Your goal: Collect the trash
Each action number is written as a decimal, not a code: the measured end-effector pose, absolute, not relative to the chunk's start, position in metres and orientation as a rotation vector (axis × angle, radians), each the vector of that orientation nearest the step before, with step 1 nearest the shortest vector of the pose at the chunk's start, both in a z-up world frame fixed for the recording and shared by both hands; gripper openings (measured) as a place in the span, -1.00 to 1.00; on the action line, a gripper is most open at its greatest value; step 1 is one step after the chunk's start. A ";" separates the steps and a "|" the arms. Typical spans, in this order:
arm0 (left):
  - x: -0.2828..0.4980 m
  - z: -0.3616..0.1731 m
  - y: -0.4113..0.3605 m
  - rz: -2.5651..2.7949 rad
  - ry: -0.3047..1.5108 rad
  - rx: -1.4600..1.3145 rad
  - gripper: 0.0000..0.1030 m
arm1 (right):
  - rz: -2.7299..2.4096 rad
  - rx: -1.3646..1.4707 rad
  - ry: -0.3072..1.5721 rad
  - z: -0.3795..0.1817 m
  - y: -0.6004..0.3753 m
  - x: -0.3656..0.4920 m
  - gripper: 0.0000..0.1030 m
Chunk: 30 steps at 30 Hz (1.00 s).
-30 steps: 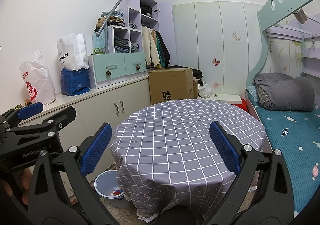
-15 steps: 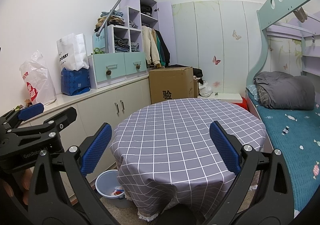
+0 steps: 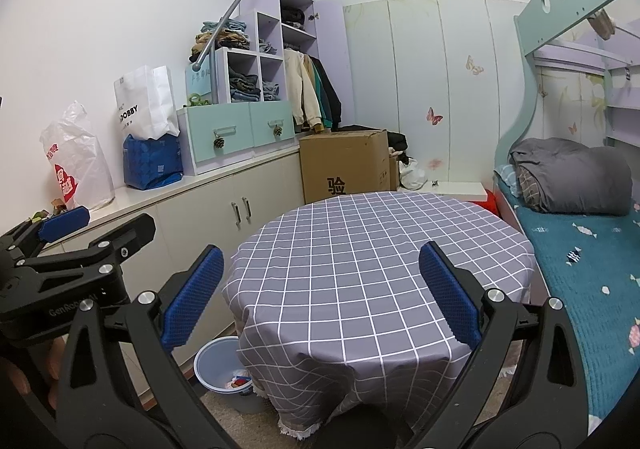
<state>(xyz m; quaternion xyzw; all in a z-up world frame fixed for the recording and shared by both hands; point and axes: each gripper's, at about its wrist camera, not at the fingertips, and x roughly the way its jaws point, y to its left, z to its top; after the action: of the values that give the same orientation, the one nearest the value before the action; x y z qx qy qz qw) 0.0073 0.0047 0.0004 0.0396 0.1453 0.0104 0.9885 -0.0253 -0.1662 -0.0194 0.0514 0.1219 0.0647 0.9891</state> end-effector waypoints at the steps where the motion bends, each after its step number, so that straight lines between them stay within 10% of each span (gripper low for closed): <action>1: 0.008 0.001 0.005 0.021 0.292 0.079 0.83 | 0.129 0.103 0.244 -0.019 -0.167 -0.025 0.87; 30: 0.008 -0.010 0.007 0.017 0.301 0.085 0.83 | 0.130 0.110 0.252 -0.021 -0.165 -0.024 0.87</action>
<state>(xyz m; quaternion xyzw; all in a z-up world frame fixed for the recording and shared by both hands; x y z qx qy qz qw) 0.0075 0.0075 -0.0103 0.0423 0.1499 0.0085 0.9878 -0.0245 -0.1652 -0.0207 0.0547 0.1257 0.0649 0.9884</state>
